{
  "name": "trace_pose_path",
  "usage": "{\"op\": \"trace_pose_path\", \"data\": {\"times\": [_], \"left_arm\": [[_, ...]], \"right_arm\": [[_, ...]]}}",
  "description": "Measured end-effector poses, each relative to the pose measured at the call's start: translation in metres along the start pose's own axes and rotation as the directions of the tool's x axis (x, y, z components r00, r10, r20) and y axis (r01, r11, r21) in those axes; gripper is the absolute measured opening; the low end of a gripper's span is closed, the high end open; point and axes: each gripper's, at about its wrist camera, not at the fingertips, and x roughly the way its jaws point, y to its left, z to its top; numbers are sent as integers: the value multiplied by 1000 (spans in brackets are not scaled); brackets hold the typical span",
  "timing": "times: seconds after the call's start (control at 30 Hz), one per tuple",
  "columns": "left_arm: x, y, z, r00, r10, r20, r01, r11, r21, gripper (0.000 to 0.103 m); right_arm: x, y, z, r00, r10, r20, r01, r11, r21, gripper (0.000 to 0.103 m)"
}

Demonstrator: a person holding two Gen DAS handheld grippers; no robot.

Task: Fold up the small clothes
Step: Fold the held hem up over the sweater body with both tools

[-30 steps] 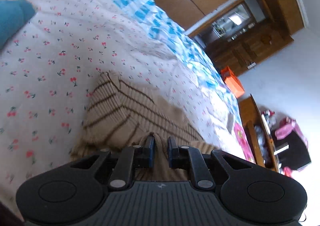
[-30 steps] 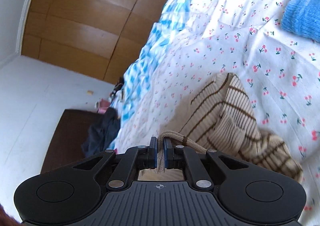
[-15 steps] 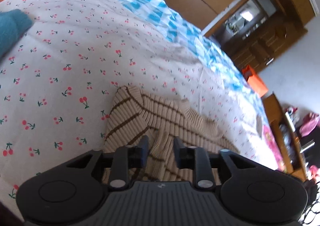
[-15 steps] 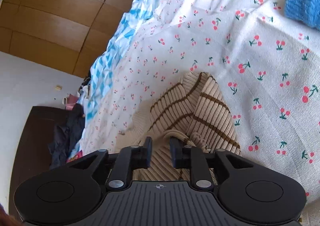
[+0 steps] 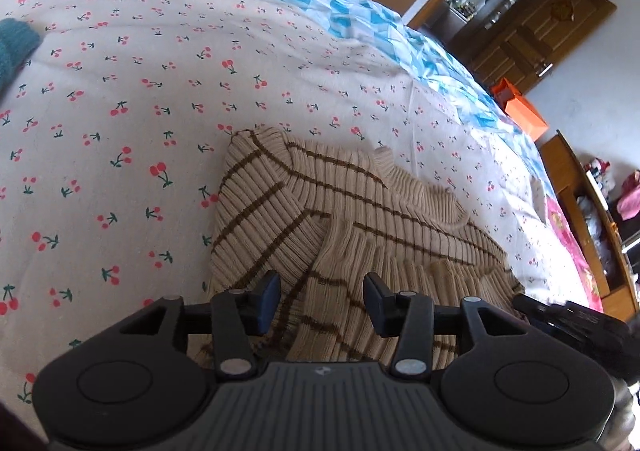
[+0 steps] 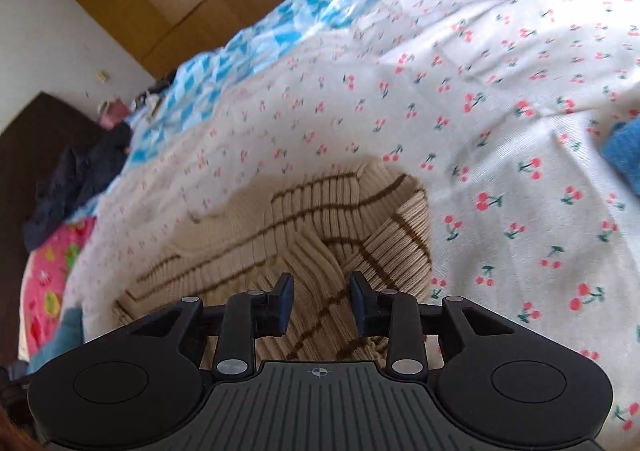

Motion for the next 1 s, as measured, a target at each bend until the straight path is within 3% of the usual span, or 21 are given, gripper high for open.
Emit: {"op": "trace_pose_path", "data": {"times": [0.1,0.23,0.3,0.5,0.67,0.73,0.8,1.0], "left_arm": [[-5,-4,2,1000,-12,0,12,999,37,49],[-2,-10,4,1000,32,1,-31,993,113,50],[4,-13,5,999,44,-3,-43,989,140,50],[23,-21,14,997,73,-13,-69,975,213,49],[37,-19,24,994,90,-65,-77,981,179,48],[36,-23,23,992,110,-63,-95,974,204,40],[34,-26,22,990,122,-66,-104,969,224,25],[24,-35,18,993,102,-51,-85,963,256,17]], "right_arm": [[2,3,0,1000,1,-14,-2,999,-43,31],[-6,8,-7,1000,-5,-15,3,993,-114,26],[-7,6,-11,1000,1,-21,-4,994,-113,21],[-3,2,-10,999,27,-36,-30,995,-96,23],[0,3,-9,999,30,-44,-35,992,-119,24],[0,3,-10,999,23,-44,-28,992,-125,21],[-2,3,-10,999,23,-42,-27,993,-115,14],[-8,2,-13,999,41,-23,-43,995,-93,8]]}}
